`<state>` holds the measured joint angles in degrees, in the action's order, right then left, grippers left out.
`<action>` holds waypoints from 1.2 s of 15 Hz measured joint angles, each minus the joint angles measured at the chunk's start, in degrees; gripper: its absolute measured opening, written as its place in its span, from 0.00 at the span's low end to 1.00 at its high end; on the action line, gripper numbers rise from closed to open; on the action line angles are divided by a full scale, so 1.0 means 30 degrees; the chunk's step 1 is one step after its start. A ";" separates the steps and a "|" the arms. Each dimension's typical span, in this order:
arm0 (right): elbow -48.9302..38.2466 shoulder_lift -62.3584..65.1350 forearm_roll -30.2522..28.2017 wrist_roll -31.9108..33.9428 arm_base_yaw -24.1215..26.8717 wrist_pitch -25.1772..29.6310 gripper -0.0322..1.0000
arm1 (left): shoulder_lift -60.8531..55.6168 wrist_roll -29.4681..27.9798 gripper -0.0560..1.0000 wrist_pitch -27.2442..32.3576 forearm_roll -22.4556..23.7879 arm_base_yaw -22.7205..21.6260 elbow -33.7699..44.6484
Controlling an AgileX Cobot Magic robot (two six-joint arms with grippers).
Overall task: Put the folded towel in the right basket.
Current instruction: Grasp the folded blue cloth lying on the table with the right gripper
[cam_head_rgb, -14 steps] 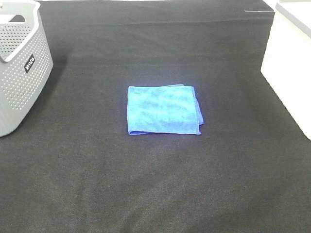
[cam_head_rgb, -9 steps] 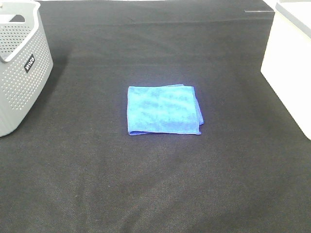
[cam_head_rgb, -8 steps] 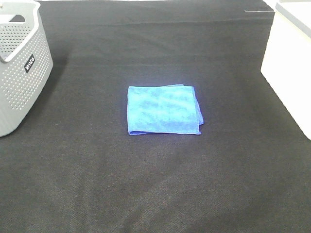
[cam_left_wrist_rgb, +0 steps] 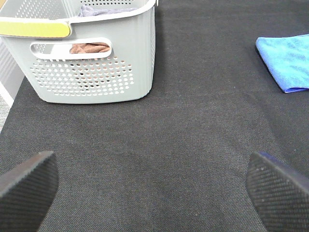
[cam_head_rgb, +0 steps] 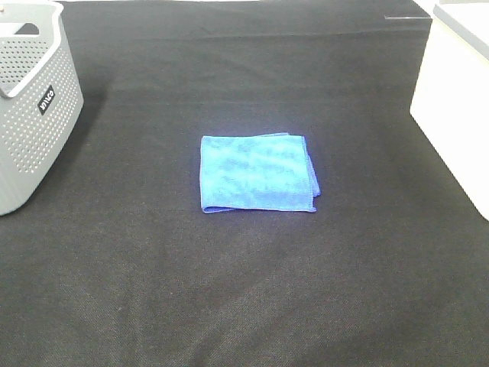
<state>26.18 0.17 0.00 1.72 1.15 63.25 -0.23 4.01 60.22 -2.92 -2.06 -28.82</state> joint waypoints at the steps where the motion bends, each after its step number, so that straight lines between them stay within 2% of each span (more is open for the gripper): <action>1: 0.0000 0.0000 0.0000 0.0000 0.0000 0.0000 0.98 | 0.0000 0.0000 0.99 0.0000 0.0000 0.0000 0.0000; 18: 0.0000 0.0000 0.0000 0.0000 0.0000 0.0000 0.98 | 0.0000 0.0000 0.99 0.0000 0.0000 0.0000 0.0000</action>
<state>26.18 0.17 0.00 1.72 1.15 63.25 -0.23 4.01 60.22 -2.92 -2.06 -28.82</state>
